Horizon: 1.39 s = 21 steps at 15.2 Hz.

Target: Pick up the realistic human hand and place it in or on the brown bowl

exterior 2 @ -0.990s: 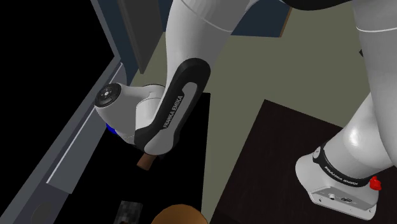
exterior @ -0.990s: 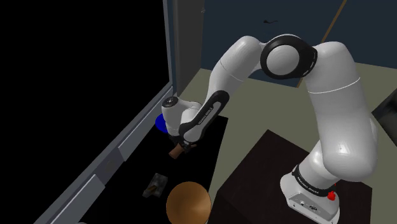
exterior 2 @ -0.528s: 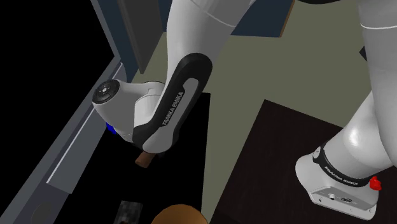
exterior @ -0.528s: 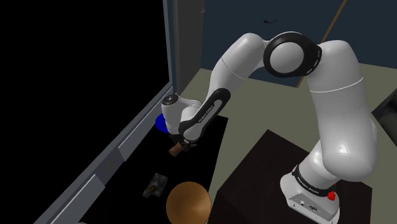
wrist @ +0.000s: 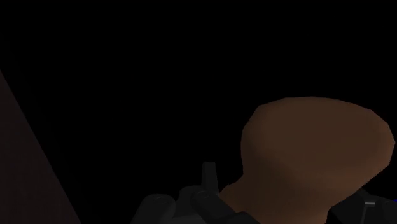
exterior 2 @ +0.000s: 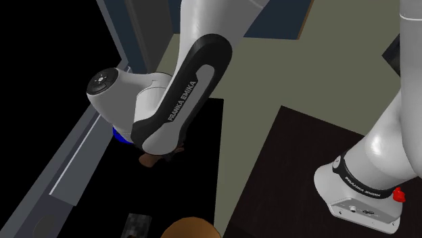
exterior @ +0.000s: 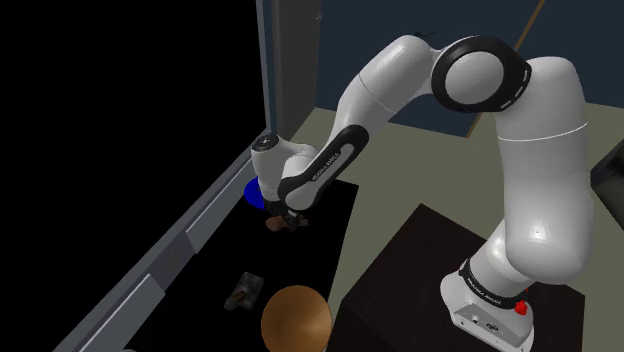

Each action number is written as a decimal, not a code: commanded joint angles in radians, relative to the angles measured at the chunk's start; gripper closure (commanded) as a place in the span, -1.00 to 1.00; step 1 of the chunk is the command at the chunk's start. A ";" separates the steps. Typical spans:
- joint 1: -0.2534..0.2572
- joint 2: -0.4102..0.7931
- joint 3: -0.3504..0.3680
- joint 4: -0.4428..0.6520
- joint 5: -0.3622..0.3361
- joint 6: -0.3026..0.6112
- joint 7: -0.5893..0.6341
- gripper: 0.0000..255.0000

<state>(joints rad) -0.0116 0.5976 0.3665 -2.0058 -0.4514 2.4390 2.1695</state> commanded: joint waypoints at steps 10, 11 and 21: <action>-0.040 -0.123 0.053 -0.024 0.071 -0.091 -0.051 1.00; -0.043 -0.133 0.058 -0.024 0.078 -0.101 -0.056 1.00; -0.035 -0.247 0.111 -0.089 0.139 -0.145 -0.035 1.00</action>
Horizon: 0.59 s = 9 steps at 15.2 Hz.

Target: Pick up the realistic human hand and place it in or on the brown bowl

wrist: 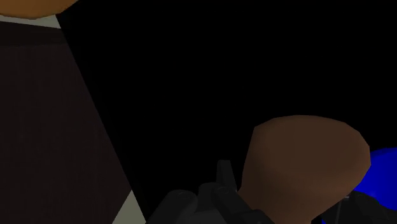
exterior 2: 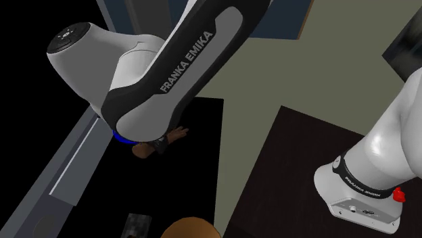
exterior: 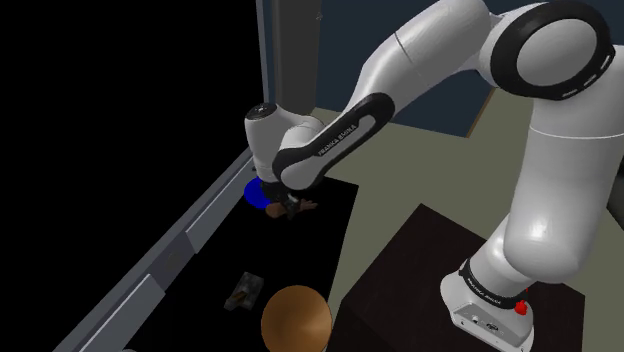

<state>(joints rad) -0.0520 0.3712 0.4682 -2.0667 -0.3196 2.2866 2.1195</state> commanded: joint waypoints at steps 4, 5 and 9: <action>0.048 -0.070 0.048 -0.104 0.028 0.031 0.091 1.00; 0.059 -0.080 0.058 -0.120 0.033 0.036 0.111 1.00; 0.109 -0.115 0.098 -0.172 0.053 0.050 0.192 1.00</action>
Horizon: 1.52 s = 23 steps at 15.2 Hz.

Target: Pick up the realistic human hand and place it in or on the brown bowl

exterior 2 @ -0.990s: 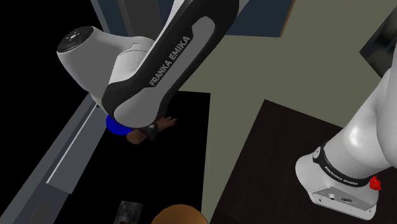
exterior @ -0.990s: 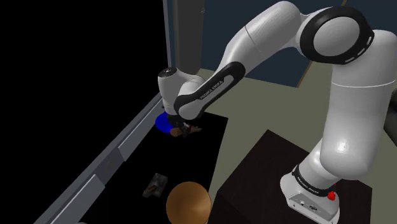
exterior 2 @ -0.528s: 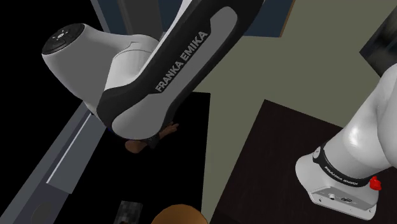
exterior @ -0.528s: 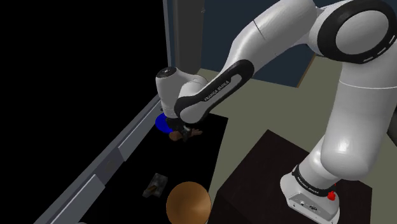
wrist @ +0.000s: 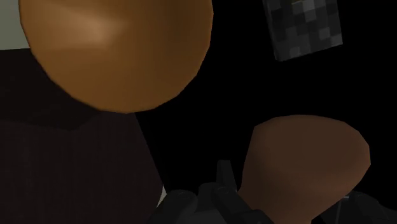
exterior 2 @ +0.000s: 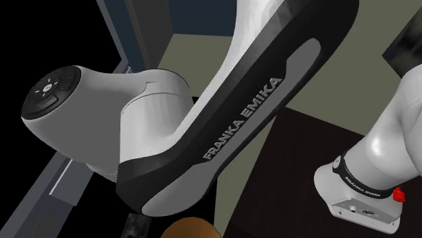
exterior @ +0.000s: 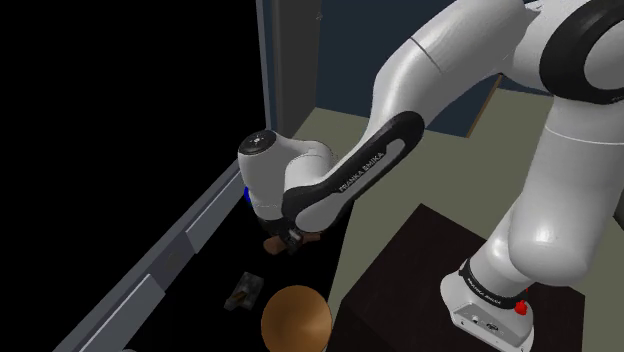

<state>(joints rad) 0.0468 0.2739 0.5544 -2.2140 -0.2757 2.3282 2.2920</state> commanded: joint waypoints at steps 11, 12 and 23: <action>0.175 -0.041 0.120 -0.074 0.038 0.015 0.276 1.00; 0.192 -0.038 0.128 -0.071 0.037 0.013 0.302 1.00; 0.251 0.094 0.061 -0.071 -0.093 0.113 0.401 1.00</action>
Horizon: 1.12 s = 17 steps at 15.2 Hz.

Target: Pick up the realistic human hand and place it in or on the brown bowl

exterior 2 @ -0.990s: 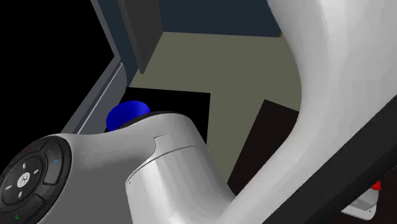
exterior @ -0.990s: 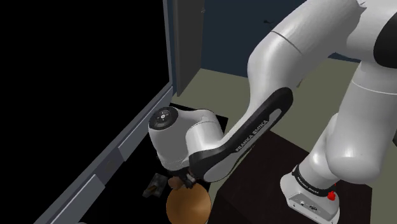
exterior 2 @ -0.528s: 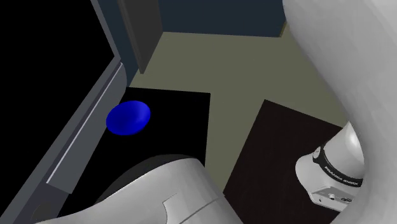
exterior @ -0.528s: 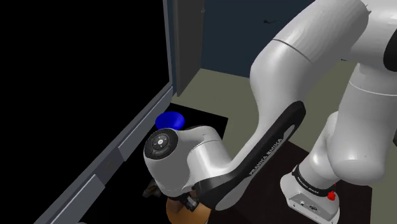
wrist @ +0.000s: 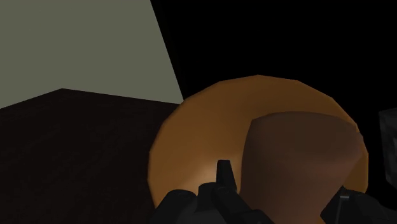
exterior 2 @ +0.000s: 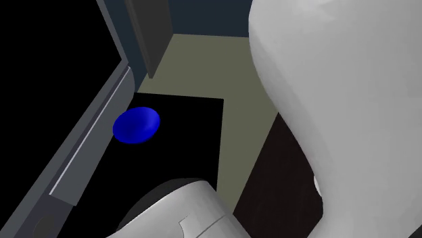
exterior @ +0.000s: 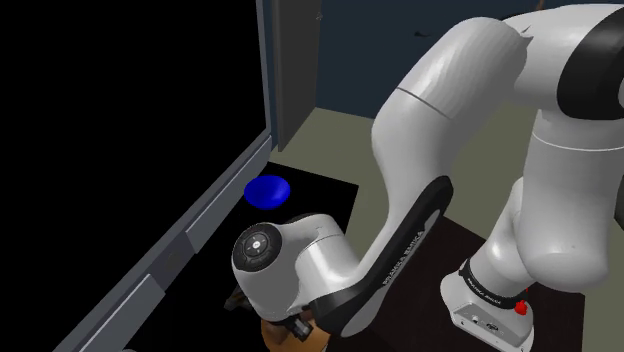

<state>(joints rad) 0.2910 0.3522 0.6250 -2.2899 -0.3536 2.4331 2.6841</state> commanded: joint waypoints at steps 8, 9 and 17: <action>0.028 0.060 -0.039 0.010 -0.056 0.039 0.037 1.00; 0.028 0.060 -0.039 0.010 -0.056 0.039 0.037 1.00; 0.028 0.060 -0.039 0.010 -0.056 0.039 0.037 -1.00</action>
<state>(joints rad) 0.3191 0.4118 0.5864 -2.2795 -0.4098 2.4722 2.7211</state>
